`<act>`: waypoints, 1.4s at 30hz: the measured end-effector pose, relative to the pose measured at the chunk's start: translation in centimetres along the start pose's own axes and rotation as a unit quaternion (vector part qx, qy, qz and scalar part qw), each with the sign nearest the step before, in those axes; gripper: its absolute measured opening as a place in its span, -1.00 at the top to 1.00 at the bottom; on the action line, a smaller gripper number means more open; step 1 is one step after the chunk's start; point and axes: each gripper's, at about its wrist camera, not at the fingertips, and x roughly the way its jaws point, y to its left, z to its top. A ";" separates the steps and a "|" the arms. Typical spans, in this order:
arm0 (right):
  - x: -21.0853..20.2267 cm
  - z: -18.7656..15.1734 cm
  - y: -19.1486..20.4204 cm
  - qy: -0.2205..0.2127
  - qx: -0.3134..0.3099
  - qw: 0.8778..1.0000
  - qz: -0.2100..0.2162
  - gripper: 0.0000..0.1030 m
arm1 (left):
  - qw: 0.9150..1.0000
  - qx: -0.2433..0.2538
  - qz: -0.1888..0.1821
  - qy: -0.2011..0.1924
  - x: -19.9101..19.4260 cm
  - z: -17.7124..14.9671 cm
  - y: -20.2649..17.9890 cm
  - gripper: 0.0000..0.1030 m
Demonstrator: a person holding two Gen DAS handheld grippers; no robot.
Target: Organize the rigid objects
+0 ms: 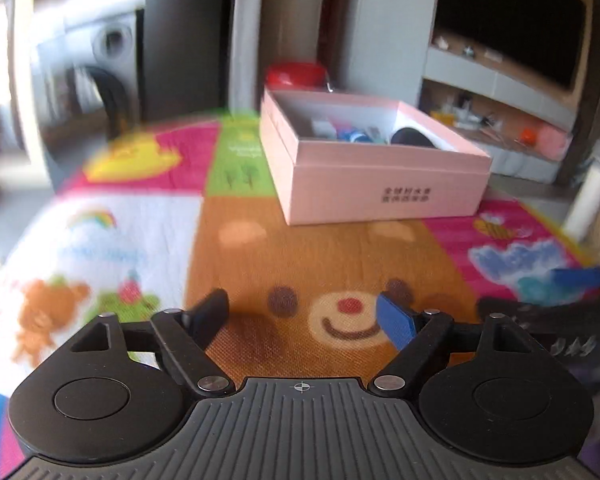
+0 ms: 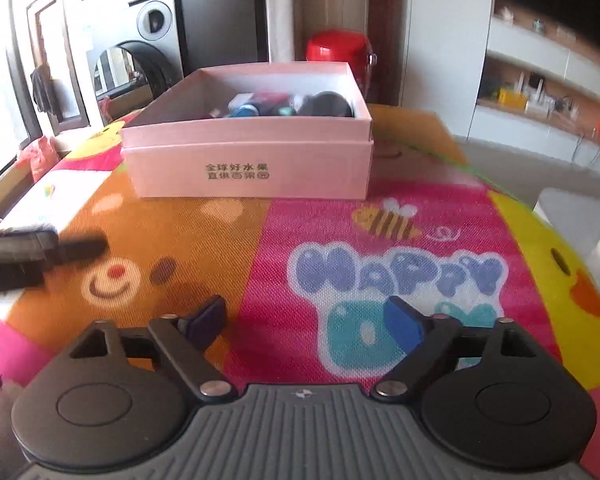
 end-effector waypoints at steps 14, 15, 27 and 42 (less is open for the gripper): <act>0.9 -0.2 -1.4 -0.012 0.031 0.999 0.001 -1.00 | 1.000 -0.004 0.024 0.008 0.6 -0.2 -1.9 -0.65; 0.9 -0.3 -1.5 -0.014 0.031 0.999 0.003 -1.00 | 1.000 -0.004 0.023 0.008 0.6 -0.3 -1.8 -0.65; 0.7 -0.5 -1.4 -0.018 0.031 0.999 0.004 -1.00 | 1.000 -0.009 0.026 0.009 0.6 -0.2 -1.8 -0.69; 0.7 -0.5 -1.4 -0.018 0.031 0.999 0.004 -1.00 | 0.999 -0.011 0.029 0.009 0.7 -0.1 -1.9 -0.69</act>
